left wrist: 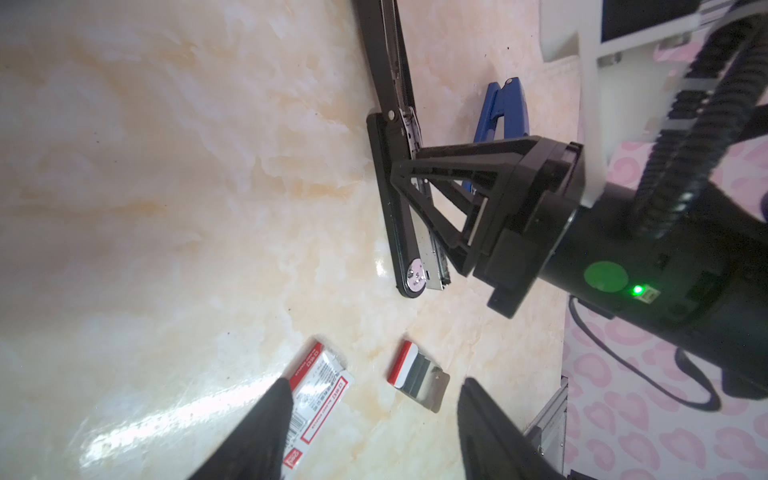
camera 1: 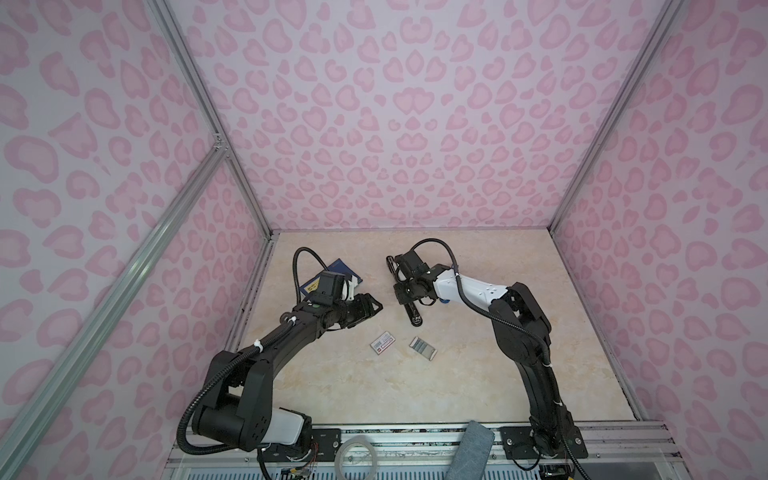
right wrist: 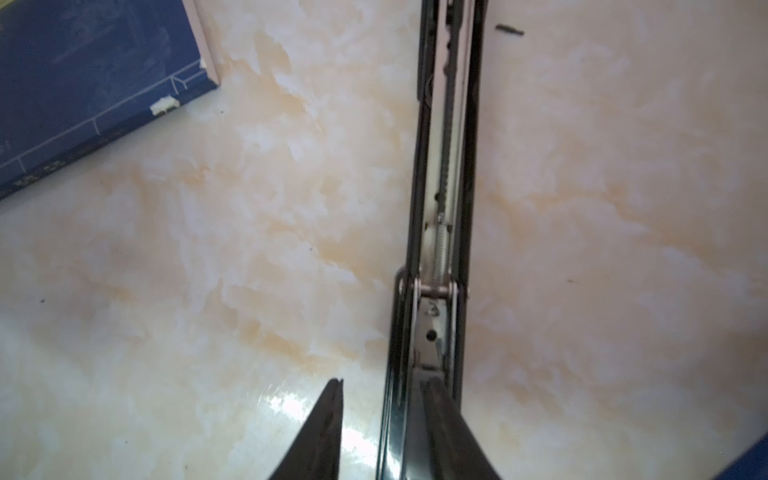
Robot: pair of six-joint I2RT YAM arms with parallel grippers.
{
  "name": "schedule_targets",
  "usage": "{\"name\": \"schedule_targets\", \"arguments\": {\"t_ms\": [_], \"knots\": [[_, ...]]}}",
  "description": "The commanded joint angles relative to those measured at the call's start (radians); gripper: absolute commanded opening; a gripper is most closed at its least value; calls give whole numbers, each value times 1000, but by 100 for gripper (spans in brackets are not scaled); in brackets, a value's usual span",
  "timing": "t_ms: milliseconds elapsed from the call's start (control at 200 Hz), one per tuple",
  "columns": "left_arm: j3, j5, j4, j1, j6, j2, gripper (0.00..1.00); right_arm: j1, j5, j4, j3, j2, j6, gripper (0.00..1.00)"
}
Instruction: Load the staples into the stapler
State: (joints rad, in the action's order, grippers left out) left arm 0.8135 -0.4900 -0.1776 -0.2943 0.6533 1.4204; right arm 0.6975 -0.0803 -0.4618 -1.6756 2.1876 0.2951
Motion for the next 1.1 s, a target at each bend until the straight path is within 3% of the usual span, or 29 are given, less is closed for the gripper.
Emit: {"name": "schedule_targets", "arguments": {"t_ms": [0,230,590,1095], "knots": [[0,-5,28,1,0,-1,66,0,-16,-40,30,-10,1,35],[0,-6,28,1,0,-2,66,0,-13,-35,45,-35,-1,36],[4,-4,24,1,0,-5,66,-9,5,-119,-114,46,-19,43],[6,-4,27,0,-3,6,66,-15,-33,-173,-171,99,-30,35]]}}
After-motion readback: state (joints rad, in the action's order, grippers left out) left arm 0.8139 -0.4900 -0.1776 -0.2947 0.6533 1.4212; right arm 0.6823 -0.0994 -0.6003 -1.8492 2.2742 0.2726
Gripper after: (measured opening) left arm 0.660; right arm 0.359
